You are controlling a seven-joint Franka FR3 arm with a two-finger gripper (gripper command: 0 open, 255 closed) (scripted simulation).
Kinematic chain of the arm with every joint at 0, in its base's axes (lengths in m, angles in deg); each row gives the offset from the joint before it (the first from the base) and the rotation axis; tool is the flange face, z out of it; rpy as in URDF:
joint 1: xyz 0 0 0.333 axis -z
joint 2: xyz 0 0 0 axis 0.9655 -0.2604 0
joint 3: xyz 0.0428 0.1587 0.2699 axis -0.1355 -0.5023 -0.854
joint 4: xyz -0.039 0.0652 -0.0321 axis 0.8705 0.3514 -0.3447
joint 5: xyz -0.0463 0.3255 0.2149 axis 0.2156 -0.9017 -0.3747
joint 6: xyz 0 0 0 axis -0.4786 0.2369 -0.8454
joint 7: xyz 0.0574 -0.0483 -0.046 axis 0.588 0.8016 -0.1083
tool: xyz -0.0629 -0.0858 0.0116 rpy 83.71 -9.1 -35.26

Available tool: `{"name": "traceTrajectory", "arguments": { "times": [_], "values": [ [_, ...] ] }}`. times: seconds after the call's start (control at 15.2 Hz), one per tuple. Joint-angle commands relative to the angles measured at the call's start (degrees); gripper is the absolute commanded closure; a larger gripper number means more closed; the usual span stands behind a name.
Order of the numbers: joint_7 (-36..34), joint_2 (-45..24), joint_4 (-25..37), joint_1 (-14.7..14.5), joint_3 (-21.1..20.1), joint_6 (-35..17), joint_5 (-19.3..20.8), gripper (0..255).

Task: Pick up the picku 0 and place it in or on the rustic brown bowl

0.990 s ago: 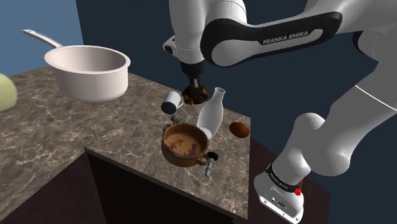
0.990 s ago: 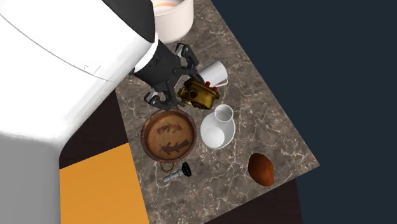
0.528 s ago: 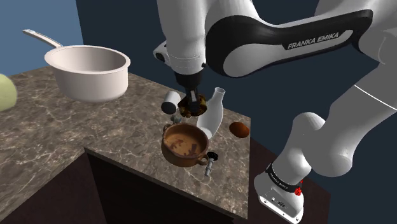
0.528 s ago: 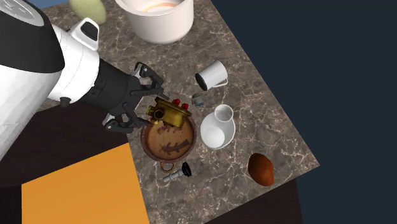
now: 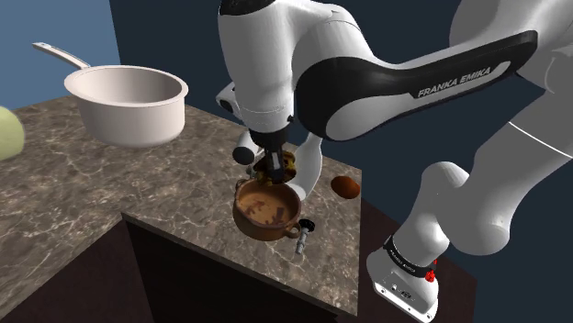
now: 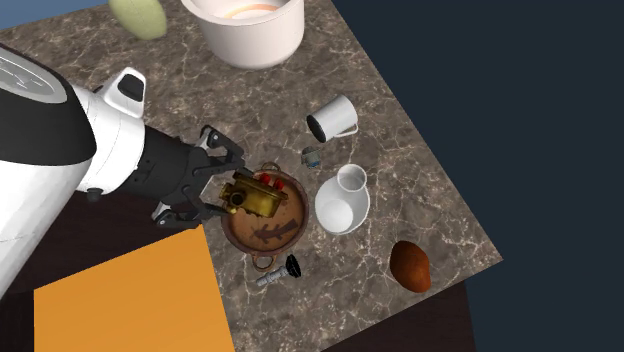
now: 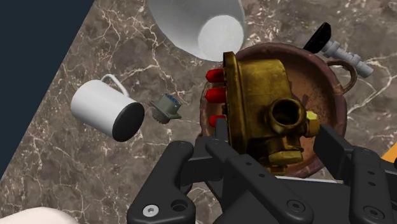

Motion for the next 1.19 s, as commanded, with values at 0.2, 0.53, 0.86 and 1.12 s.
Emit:
{"name": "traceTrajectory", "arguments": {
  "times": [0.2, 0.53, 0.86, 1.12],
  "values": [
    [-1.4, -1.1, -2.7, 0.0, -0.1, -3.5, 0.4, 255],
    [-2.9, -2.6, -5.0, 0.1, -0.1, -7.0, 1.1, 255],
    [-3.9, -3.7, -6.4, 0.1, -0.1, -9.2, 1.6, 255],
    [-3.9, -3.7, -6.4, 0.1, -0.1, -9.2, 1.6, 255]
  ]
}}
